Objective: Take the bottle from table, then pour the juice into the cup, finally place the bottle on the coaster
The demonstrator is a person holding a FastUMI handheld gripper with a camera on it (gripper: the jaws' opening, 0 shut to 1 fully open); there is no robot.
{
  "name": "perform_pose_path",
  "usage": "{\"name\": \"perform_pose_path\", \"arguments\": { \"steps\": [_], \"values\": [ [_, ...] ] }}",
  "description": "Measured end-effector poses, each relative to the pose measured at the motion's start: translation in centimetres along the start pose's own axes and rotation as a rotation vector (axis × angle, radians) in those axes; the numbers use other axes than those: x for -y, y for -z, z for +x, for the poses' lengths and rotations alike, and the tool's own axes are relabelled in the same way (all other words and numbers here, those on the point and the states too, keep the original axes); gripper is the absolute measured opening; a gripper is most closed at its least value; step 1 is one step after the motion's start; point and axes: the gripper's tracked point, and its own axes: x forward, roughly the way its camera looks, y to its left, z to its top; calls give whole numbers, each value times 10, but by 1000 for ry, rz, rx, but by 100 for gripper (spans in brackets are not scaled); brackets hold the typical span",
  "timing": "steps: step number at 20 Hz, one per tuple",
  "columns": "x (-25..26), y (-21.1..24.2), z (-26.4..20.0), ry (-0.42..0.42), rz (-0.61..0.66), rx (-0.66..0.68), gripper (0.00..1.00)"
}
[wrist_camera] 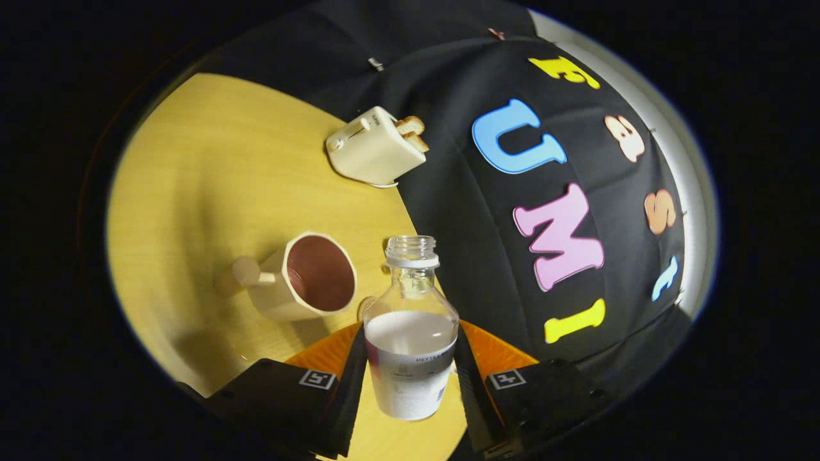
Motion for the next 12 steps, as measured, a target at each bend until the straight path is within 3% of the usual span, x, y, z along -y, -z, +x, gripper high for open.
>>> {"name": "perform_pose_path", "arguments": {
  "steps": [4,7,12],
  "values": [
    [17,-5,-11,12,282,24,71],
    [41,-22,-23,22,473,115,71],
    [68,-50,-37,12,610,245,71]
  ]
}}
